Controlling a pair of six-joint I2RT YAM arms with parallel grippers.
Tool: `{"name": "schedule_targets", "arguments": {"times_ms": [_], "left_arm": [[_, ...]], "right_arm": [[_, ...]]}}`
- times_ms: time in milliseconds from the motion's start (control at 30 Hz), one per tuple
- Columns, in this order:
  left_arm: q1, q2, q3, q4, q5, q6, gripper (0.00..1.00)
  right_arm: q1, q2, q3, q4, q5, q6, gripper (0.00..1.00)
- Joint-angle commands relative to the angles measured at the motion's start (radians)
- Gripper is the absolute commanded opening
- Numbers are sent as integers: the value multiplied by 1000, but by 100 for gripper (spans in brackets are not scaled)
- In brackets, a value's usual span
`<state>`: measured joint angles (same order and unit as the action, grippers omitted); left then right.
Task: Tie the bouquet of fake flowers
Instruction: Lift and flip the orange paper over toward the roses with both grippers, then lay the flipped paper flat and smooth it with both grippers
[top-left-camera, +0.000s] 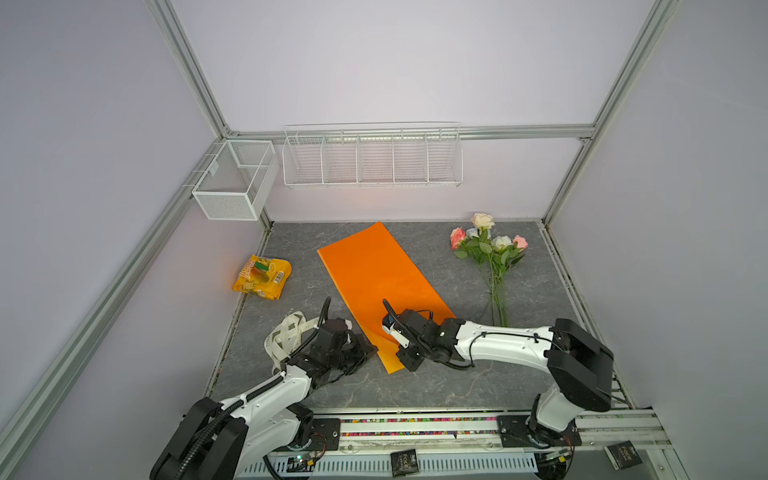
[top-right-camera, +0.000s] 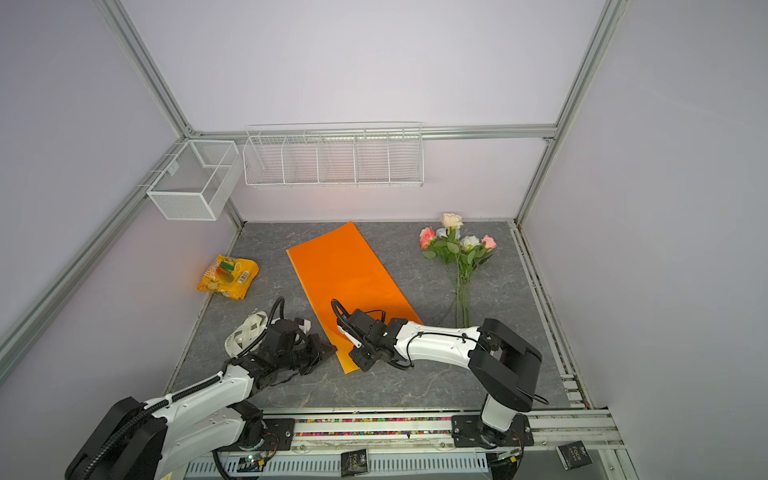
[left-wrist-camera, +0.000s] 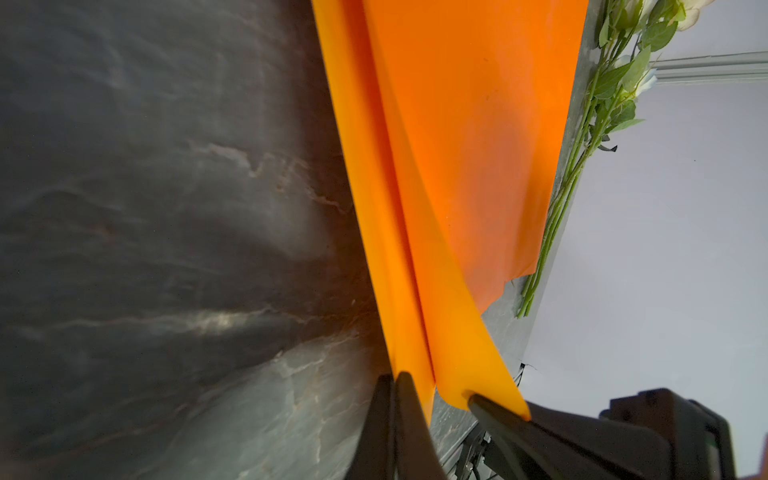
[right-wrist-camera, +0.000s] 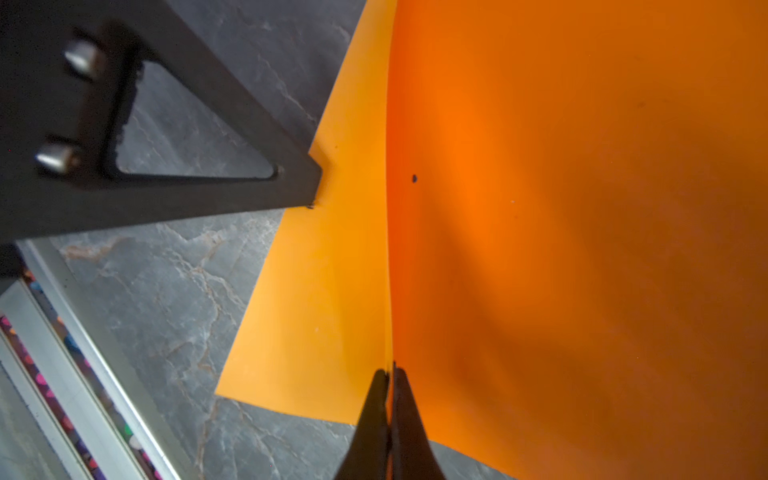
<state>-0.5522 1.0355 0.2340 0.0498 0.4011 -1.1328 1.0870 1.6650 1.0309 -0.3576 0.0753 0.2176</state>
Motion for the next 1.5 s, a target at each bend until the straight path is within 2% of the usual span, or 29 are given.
{"name": "schedule_targets", "arguments": {"times_ms": [0, 67, 133, 233, 300, 400, 467, 633, 767, 900, 967, 1033, 1200, 1467], "left_arm": [[-4, -45, 38, -100, -40, 27, 34], [-3, -93, 63, -203, -71, 41, 49], [-3, -168, 92, -320, -127, 70, 57], [-2, -301, 122, -431, -227, 100, 62], [0, -367, 141, -458, -272, 110, 62], [1, -377, 189, -448, -299, 171, 60], [1, -313, 237, -427, -289, 226, 58], [3, 32, 422, -411, -227, 395, 54], [6, 318, 589, -400, -206, 510, 49], [15, 598, 830, -532, -230, 604, 46], [15, 693, 878, -534, -207, 610, 46], [16, 772, 902, -537, -175, 609, 41], [15, 803, 808, -500, -174, 561, 38], [16, 654, 565, -472, -206, 488, 36]], "right_arm": [[-42, -83, 2, -42, 77, 42, 7], [-89, -136, -2, -58, 93, 53, 6], [-151, -210, -13, -67, 98, 62, 6], [-270, -325, -39, -53, 68, 71, 6], [-380, -388, -57, -35, 2, 76, 6], [-505, -434, -73, -41, -43, 64, 6], [-594, -449, -85, -55, -54, 61, 6], [-800, -460, -133, -21, -156, 91, 6], [-917, -437, -136, -7, -196, 96, 6], [-984, -385, -111, 8, -231, 59, 6], [-999, -340, -76, -19, -232, 31, 6], [-1000, -297, -41, -57, -231, -6, 6], [-1008, -235, -14, -61, -164, -33, 6], [-1027, -88, 120, -41, -104, -63, 6]]}}
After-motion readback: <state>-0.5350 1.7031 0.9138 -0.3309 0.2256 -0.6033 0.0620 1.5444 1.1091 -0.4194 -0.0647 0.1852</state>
